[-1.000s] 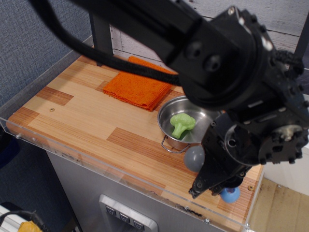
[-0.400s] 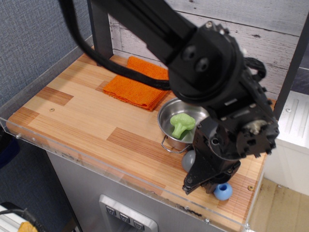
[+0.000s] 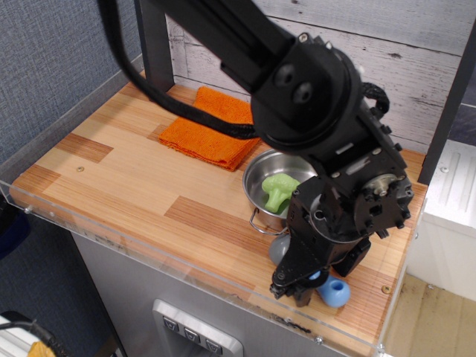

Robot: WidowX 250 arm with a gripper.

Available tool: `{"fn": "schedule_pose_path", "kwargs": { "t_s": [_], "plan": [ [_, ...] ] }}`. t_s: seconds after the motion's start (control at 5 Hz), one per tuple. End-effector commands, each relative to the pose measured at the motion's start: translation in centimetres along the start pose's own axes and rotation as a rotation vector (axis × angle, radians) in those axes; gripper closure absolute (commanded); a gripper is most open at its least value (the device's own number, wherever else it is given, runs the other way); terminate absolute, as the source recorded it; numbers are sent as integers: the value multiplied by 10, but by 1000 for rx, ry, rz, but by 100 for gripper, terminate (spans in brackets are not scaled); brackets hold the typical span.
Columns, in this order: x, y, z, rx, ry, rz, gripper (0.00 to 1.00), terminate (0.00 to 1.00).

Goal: Place the blue spoon on the bottom right hand corner of the table below the pot.

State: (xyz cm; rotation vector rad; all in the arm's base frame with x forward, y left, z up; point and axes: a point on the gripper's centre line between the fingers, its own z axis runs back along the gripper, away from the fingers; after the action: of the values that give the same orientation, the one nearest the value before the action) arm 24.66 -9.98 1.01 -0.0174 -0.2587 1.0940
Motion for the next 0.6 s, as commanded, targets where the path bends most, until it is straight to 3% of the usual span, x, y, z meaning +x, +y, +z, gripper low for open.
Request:
{"fn": "schedule_pose_path", "kwargs": {
  "t_s": [0.0,0.2,0.4],
  "plan": [
    [7,0,17,-57,1,24,0,0],
    [16,-5,33,-90,2,24,0,0],
    [30,-15,64,-144,-24,34,0,0]
  ]
}}
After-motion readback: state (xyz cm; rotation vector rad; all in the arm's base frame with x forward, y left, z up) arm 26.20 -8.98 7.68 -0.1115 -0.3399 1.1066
